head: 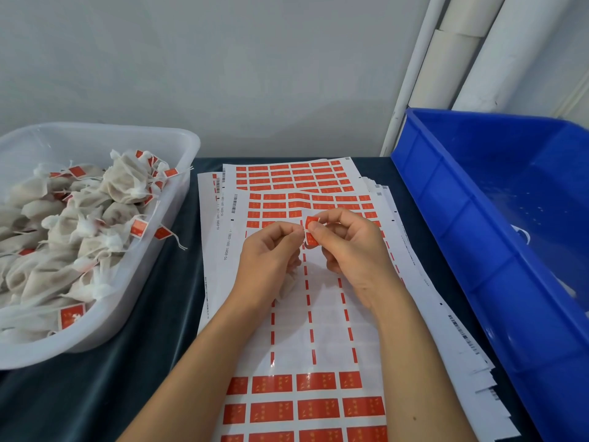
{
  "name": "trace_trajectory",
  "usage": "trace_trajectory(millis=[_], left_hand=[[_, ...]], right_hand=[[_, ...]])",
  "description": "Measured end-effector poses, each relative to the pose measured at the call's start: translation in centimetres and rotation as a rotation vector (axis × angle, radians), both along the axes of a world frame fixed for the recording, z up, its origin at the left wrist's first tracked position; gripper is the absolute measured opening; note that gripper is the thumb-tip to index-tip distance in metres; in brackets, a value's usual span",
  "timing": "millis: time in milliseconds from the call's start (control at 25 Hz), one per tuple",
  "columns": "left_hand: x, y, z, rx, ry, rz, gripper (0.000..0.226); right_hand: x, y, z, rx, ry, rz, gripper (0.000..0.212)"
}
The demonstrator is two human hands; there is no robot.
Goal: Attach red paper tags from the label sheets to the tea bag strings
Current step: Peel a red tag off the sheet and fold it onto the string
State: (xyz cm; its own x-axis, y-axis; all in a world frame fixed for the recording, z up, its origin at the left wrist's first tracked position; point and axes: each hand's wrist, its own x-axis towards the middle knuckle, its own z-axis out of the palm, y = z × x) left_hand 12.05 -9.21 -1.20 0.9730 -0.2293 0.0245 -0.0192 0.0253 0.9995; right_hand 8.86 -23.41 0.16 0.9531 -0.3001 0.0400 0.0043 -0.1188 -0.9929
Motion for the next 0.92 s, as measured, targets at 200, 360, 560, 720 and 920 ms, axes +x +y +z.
trace_trajectory(millis=[200, 360, 560, 720, 920], left_hand=[[0.06, 0.06, -0.11, -0.013, 0.010, 0.005, 0.024], [0.17, 0.17, -0.10, -0.024, 0.023, 0.005, 0.024], [0.22, 0.28, 0.00, -0.064, 0.049, 0.006, 0.026], [0.23, 0.25, 0.00, -0.061, 0.055, -0.001, 0.024], [0.09, -0.04, 0.11, -0.021, 0.049, 0.044, 0.017]], right_hand=[[0.18, 0.05, -0.19, -0.037, -0.016, -0.002, 0.012], [0.31, 0.12, -0.47, -0.181, -0.082, -0.031, 0.012], [0.34, 0.23, -0.70, -0.358, -0.166, -0.079, 0.013], [0.20, 0.38, -0.79, -0.424, -0.209, -0.105, 0.014], [0.10, 0.35, -0.79, -0.509, -0.264, -0.084, 0.012]])
